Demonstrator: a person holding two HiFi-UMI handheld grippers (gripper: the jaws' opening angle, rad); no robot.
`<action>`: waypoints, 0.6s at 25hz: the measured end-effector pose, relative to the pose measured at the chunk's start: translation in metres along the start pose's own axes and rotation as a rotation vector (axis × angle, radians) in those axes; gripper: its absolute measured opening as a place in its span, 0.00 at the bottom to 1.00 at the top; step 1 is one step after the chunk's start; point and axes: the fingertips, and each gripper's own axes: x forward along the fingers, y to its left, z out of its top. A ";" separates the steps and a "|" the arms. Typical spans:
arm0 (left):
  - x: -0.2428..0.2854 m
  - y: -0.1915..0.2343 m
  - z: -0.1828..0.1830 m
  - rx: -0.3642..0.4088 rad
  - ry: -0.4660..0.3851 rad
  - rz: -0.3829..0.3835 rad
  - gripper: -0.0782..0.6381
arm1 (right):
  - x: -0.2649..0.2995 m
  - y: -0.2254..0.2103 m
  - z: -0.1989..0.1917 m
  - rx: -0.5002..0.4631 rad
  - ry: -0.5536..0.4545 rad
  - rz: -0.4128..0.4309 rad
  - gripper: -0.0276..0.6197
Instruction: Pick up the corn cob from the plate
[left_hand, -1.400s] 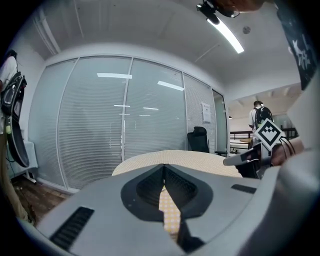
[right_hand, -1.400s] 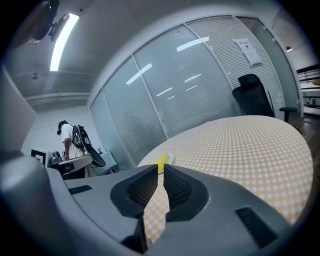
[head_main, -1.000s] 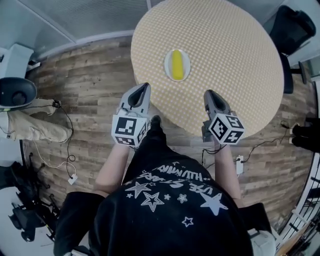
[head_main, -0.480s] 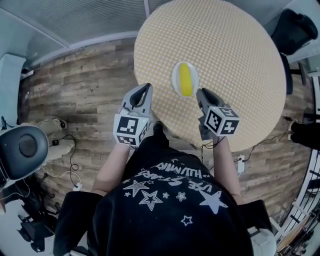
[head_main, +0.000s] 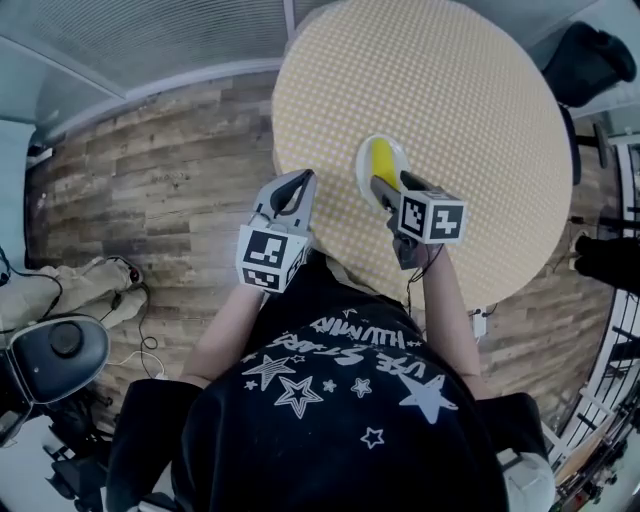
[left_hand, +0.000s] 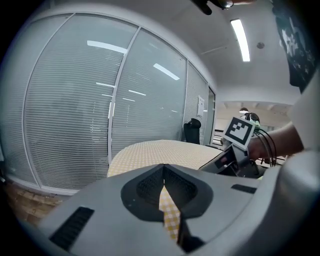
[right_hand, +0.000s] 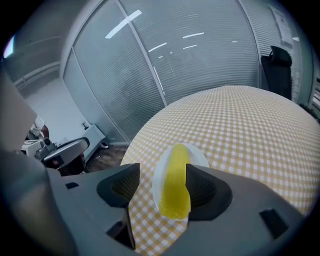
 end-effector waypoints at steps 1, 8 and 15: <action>0.001 0.002 -0.002 -0.005 0.009 -0.006 0.12 | 0.004 -0.001 0.000 -0.002 0.011 -0.011 0.46; 0.015 0.014 -0.021 -0.044 0.090 -0.023 0.12 | 0.032 -0.020 -0.011 -0.041 0.146 -0.111 0.47; 0.023 0.030 -0.025 -0.072 0.101 -0.020 0.12 | 0.054 -0.031 -0.018 -0.086 0.238 -0.181 0.46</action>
